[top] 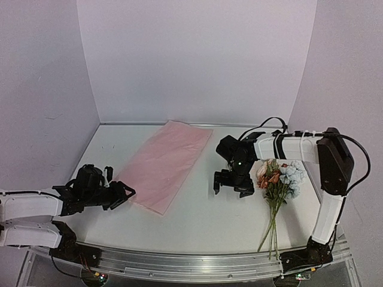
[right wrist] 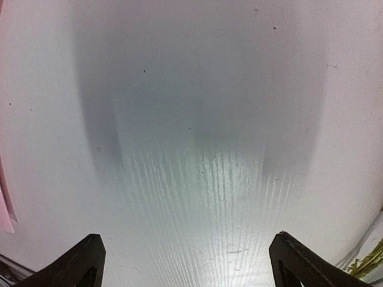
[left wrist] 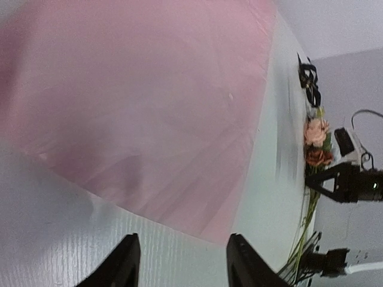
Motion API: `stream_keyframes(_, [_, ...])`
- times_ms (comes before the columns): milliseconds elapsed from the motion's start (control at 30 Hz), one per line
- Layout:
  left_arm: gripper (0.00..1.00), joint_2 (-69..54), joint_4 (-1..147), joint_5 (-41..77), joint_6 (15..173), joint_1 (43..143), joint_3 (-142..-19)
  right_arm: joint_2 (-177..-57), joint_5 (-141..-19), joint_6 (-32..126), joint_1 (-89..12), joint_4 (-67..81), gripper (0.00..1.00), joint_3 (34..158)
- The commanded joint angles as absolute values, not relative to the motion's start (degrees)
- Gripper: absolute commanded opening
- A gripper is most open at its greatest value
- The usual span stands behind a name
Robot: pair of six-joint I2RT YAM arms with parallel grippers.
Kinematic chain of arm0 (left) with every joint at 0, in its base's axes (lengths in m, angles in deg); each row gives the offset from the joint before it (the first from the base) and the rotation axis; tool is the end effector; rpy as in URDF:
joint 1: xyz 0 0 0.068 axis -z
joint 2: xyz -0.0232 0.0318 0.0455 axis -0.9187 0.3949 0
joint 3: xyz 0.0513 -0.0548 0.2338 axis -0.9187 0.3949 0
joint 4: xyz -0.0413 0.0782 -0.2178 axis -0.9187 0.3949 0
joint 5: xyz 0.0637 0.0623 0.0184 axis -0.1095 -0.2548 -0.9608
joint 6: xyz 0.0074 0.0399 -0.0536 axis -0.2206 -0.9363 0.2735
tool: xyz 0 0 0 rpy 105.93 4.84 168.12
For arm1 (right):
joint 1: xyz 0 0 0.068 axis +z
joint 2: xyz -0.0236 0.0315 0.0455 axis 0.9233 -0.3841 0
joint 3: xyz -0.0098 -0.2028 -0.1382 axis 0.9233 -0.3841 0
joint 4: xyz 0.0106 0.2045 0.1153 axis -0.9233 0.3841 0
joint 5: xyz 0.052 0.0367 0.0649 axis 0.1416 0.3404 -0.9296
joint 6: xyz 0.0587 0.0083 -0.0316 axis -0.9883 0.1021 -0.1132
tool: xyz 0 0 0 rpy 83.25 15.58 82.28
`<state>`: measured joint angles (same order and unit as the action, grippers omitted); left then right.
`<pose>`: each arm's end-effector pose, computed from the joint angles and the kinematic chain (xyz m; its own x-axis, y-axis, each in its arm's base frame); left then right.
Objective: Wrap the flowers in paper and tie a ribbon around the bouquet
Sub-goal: Place the folded wrapping paper at the center of the board, then pick up the corner of the folded wrapping paper at the center of the board.
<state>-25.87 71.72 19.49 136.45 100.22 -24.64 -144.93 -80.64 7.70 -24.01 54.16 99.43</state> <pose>0.1578 -0.1154 0.1382 -0.8288 -0.4104 -0.3804 -0.0262 0.7076 -0.7061 0.2422 0.2398 0.1554 -0.9986 0.0337 -0.0402 0.0226 0.9680 0.2499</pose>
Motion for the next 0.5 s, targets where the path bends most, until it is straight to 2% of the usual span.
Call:
stream_keyframes(0, [0.64,-33.13,79.88,3.1,142.19,99.74,-27.37,-147.63,-80.92,5.46,-23.55,53.57,0.98,104.62])
stream_keyframes(67, [0.67,-34.18,82.58,1.89,143.71,97.18,-27.21,-149.8,-82.11,4.97,-23.43,53.49,0.98,106.57])
stream_keyframes(167, [0.7,-33.45,79.82,7.94,145.31,91.89,-25.06,-152.71,-84.29,3.19,-23.19,52.36,0.98,109.86])
stream_keyframes(300, [0.74,-30.51,68.75,18.01,150.07,89.15,-20.83,-155.55,-86.01,2.02,-22.49,50.99,0.98,112.57])
stream_keyframes(467, [0.73,-26.84,55.41,24.03,159.01,89.21,-15.59,-158.07,-87.24,0.32,-22.31,50.06,0.98,114.52])
